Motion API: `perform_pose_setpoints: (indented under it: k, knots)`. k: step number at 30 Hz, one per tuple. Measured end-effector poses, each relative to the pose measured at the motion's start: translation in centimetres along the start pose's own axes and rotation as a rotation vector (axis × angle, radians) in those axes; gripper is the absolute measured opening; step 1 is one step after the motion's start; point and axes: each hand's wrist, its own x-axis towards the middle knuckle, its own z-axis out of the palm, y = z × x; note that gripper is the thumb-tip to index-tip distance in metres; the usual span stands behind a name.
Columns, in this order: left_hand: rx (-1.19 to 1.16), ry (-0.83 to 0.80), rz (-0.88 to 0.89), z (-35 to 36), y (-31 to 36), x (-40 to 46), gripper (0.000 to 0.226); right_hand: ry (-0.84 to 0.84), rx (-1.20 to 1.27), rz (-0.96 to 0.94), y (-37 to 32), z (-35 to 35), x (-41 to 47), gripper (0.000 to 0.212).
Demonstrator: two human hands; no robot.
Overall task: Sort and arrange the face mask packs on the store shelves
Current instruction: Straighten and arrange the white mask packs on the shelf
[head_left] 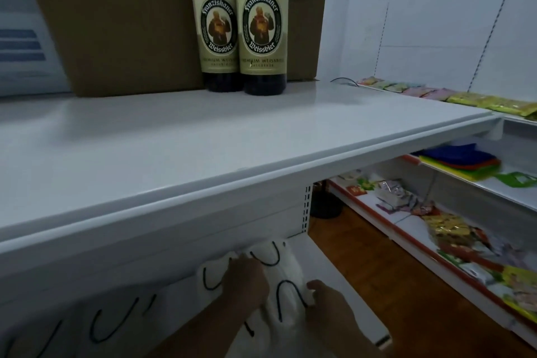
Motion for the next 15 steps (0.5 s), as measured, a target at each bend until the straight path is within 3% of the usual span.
perform_pose_setpoints:
  k: [5,9,15]
  knots:
    - [-0.026,0.018,0.058,-1.1,-0.4,0.0,0.047,0.117,-0.166,-0.066,-0.7,-0.4,0.1,0.046]
    - [0.070,0.137,0.100,-4.0,-4.3,-0.9,0.059,0.096,-0.257,-0.330,-4.8,-0.7,0.8,0.065]
    - [0.134,0.107,-0.130,-7.5,-15.9,-6.1,0.069,-0.050,-0.401,-0.725,-15.1,3.1,-0.1,0.071]
